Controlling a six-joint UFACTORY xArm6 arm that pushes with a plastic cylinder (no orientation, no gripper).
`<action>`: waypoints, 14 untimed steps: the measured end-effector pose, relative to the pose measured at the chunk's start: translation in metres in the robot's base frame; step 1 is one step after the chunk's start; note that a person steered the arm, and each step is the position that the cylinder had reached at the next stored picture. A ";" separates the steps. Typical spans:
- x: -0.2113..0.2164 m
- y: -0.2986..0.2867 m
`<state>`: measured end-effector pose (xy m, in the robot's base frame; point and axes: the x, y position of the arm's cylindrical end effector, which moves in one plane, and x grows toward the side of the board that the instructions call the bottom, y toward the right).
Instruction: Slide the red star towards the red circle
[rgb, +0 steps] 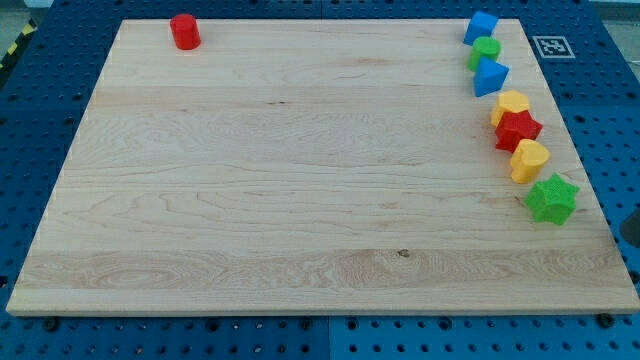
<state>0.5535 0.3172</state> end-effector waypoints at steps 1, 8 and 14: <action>-0.030 -0.003; -0.131 -0.052; -0.175 -0.207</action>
<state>0.3785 0.1107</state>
